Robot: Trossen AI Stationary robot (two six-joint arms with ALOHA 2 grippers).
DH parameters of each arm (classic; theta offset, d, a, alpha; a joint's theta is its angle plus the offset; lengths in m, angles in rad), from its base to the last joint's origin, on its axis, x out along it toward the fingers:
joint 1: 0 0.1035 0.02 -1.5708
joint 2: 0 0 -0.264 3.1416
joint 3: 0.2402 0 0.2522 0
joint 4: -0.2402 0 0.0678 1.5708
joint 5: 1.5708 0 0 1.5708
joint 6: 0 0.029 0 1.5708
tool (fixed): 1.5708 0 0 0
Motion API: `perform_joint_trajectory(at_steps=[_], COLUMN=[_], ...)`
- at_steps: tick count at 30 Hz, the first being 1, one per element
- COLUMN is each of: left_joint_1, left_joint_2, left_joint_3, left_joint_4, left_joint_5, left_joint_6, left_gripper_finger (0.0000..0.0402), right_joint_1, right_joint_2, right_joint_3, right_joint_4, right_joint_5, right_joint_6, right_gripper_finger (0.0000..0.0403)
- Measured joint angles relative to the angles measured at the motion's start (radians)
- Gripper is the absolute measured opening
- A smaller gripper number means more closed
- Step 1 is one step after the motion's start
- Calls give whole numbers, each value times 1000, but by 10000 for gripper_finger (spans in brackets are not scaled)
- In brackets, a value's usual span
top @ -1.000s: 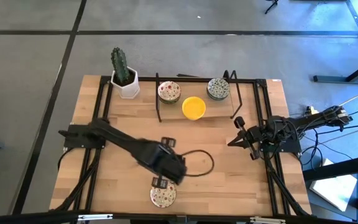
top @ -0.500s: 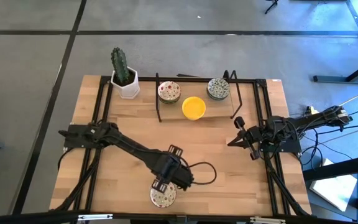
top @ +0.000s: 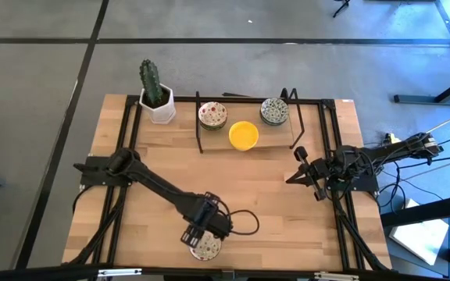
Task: Pick & Place Mini bowls
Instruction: Stack the green patterned bowl on the green patterned bowl on the shelf
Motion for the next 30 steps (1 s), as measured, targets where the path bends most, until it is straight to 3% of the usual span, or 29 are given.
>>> perform_joint_trajectory(at_steps=[5,21,30], left_joint_1=[14,49,43], left_joint_2=[-1,3,4], left_joint_3=[-88,-111,-229], left_joint_4=[117,239,354], left_joint_5=[103,151,157], left_joint_6=[22,-29,10], left_gripper_finger=[245,245,245], right_joint_1=[0,0,0], right_joint_2=[0,0,0], right_joint_3=[0,0,0], right_joint_4=[1,-16,-17], right_joint_5=[0,0,0], right_joint_6=[0,1,2], right_gripper_finger=[9,9,9])
